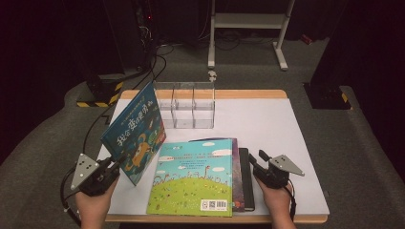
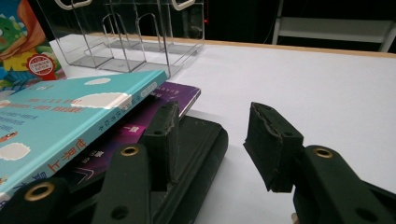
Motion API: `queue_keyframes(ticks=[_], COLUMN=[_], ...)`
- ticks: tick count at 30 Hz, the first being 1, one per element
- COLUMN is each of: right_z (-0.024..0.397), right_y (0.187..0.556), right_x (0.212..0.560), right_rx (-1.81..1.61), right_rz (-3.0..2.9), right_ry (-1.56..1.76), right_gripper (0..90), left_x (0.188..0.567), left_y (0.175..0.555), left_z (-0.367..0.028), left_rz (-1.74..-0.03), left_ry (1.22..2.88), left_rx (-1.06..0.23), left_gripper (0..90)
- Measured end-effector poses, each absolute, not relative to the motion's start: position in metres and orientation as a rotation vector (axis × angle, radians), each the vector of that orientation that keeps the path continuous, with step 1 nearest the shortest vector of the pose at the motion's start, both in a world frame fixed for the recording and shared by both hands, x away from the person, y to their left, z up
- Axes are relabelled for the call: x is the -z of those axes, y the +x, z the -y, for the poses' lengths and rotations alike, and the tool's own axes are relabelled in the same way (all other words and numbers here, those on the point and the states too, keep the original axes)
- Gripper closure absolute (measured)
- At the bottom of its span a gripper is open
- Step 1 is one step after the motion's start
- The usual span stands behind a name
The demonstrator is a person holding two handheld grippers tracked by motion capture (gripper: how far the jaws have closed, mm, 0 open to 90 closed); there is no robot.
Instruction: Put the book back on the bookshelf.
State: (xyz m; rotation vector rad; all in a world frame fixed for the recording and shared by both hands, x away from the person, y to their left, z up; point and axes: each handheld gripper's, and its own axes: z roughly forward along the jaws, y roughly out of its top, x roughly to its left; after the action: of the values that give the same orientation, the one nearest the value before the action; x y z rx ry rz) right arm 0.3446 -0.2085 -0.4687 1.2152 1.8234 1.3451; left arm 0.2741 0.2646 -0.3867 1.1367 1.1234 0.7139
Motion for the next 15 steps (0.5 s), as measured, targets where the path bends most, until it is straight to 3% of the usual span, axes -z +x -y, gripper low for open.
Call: queue_keyframes(ticks=[15], right_z=[0.209], right_y=[0.345], right_x=[0.470], right_rx=[-1.349], right_rz=[-1.829], right_ry=[1.222], right_gripper=[53.0], left_x=[0.368], left_y=[0.295], left_z=[-0.260], left_rz=[-1.124], left_ry=[1.109], left_rx=[-0.738], left_gripper=[73.1])
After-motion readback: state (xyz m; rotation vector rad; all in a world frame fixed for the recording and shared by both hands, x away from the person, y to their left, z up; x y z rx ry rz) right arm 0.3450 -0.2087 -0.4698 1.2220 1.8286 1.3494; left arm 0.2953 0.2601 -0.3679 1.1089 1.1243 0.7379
